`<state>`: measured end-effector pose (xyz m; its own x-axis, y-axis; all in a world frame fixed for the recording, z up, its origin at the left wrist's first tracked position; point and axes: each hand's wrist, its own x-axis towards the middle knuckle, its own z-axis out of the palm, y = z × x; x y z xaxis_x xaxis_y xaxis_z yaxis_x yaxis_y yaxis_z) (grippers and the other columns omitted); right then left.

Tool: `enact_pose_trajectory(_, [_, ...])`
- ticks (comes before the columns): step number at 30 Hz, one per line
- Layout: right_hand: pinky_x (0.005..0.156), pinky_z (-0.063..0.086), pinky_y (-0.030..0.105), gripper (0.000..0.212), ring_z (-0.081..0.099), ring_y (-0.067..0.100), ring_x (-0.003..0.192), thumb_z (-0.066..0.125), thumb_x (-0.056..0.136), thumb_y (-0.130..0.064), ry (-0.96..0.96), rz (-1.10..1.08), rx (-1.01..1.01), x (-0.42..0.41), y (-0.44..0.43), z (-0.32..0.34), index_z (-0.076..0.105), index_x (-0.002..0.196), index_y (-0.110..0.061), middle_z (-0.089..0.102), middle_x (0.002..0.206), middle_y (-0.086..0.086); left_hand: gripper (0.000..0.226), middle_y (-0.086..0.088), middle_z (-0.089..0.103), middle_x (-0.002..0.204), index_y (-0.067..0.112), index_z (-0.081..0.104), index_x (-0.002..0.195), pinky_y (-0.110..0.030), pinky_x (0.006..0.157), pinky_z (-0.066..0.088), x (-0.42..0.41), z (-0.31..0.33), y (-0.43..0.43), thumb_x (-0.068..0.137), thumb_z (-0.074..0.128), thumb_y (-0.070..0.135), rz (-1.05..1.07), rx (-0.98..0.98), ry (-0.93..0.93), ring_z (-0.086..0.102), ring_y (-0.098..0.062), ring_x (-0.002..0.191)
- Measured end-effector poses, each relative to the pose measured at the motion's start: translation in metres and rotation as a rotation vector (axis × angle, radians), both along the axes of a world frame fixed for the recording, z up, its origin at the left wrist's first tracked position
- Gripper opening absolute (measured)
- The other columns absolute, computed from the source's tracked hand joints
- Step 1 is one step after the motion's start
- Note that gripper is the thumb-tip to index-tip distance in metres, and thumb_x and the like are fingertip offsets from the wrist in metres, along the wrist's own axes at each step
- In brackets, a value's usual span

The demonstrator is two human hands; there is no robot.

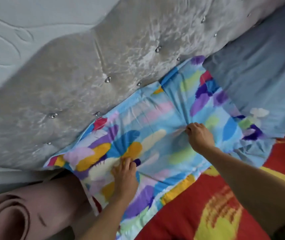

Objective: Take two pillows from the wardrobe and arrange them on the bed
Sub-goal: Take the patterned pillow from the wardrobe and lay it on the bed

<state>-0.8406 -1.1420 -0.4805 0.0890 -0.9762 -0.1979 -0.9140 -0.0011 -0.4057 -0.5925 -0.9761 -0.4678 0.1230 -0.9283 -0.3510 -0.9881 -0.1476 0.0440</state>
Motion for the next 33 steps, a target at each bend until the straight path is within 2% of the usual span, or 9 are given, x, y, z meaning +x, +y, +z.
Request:
enact_pose_trajectory(6, [0.079,0.046,0.045,0.024,0.060,0.045,0.097,0.039,0.098,-0.023,0.001,-0.039,0.174,-0.003,0.003,-0.013,0.053,0.110,-0.007,0.064,0.105,0.030,0.032,-0.012,0.063,0.104,0.008,0.058,0.102,-0.042,0.084,0.053,0.004,0.002,-0.002,0.072,0.059,-0.001,-0.090,-0.027,0.117,0.059,-0.033,0.102])
enact_pose_trajectory(10, [0.070,0.043,0.044,0.021,0.060,0.047,0.088,0.036,0.098,-0.021,-0.094,-0.110,0.141,0.005,0.016,-0.010,0.049,0.106,-0.006,0.064,0.096,0.033,0.028,-0.019,0.063,0.112,0.000,0.055,0.112,-0.040,0.091,0.050,0.007,0.010,0.014,0.084,0.052,-0.001,-0.013,-0.064,0.202,0.059,-0.035,0.106])
enact_pose_trajectory(13, [0.063,0.038,0.040,0.019,0.059,0.047,0.078,0.036,0.099,-0.022,-0.178,-0.155,0.025,0.000,0.030,-0.006,0.050,0.103,-0.008,0.064,0.084,0.033,0.026,-0.024,0.065,0.109,-0.004,0.055,0.113,-0.042,0.084,0.053,0.008,0.012,0.020,0.088,0.052,-0.002,0.054,-0.123,0.264,0.062,-0.037,0.100])
enact_pose_trajectory(16, [0.063,0.042,0.042,0.018,0.060,0.047,0.075,0.038,0.098,-0.022,-0.171,-0.142,0.017,-0.007,0.039,-0.010,0.049,0.100,-0.009,0.064,0.080,0.033,0.015,-0.021,0.067,0.087,-0.002,0.059,0.098,-0.038,0.066,0.055,0.004,0.008,0.021,0.083,0.060,-0.004,0.054,-0.106,0.260,0.066,-0.036,0.079])
enact_pose_trajectory(18, [0.068,0.046,0.045,0.017,0.061,0.047,0.080,0.039,0.098,-0.020,-0.118,-0.111,0.063,-0.009,0.033,-0.018,0.050,0.099,-0.007,0.065,0.087,0.033,0.015,-0.017,0.066,0.086,0.002,0.059,0.095,-0.035,0.068,0.055,0.000,-0.001,0.017,0.081,0.062,-0.002,-0.049,-0.071,0.206,0.065,-0.033,0.079])
enact_pose_trajectory(20, [0.077,0.047,0.046,0.018,0.060,0.044,0.093,0.040,0.097,-0.021,-0.040,-0.084,0.121,-0.009,0.022,-0.029,0.052,0.101,-0.007,0.064,0.101,0.029,0.013,-0.011,0.060,0.101,0.008,0.055,0.103,-0.038,0.084,0.049,-0.006,-0.014,0.014,0.091,0.049,0.010,-0.123,0.015,0.211,0.057,-0.029,0.097])
enact_pose_trajectory(25, [0.095,0.040,0.049,0.028,0.042,0.032,0.121,0.048,0.091,-0.028,0.042,0.033,0.293,0.006,0.017,-0.040,0.056,0.118,-0.027,0.048,0.131,0.006,0.047,-0.001,0.037,0.139,0.018,0.037,0.132,-0.042,0.102,0.039,-0.006,-0.039,0.010,0.090,0.053,0.030,-0.086,0.211,0.277,0.032,-0.023,0.130])
enact_pose_trajectory(29, [0.102,0.041,0.049,0.046,0.038,0.030,0.131,0.054,0.087,-0.029,0.089,0.125,0.402,0.003,0.030,-0.020,0.045,0.133,-0.032,0.038,0.145,0.001,0.040,-0.001,0.043,0.133,0.021,0.040,0.129,-0.042,0.095,0.044,0.011,-0.019,0.016,0.091,0.050,0.026,-0.051,0.238,0.234,0.043,-0.025,0.120])
enact_pose_trajectory(33, [0.100,0.042,0.045,0.050,0.043,0.032,0.125,0.052,0.087,-0.027,0.187,0.109,0.328,0.009,0.058,0.024,0.042,0.136,-0.025,0.045,0.138,0.010,0.025,-0.006,0.053,0.118,0.018,0.050,0.115,-0.041,0.087,0.047,0.033,0.027,0.021,0.092,0.046,0.026,0.011,0.218,0.220,0.053,-0.028,0.108])
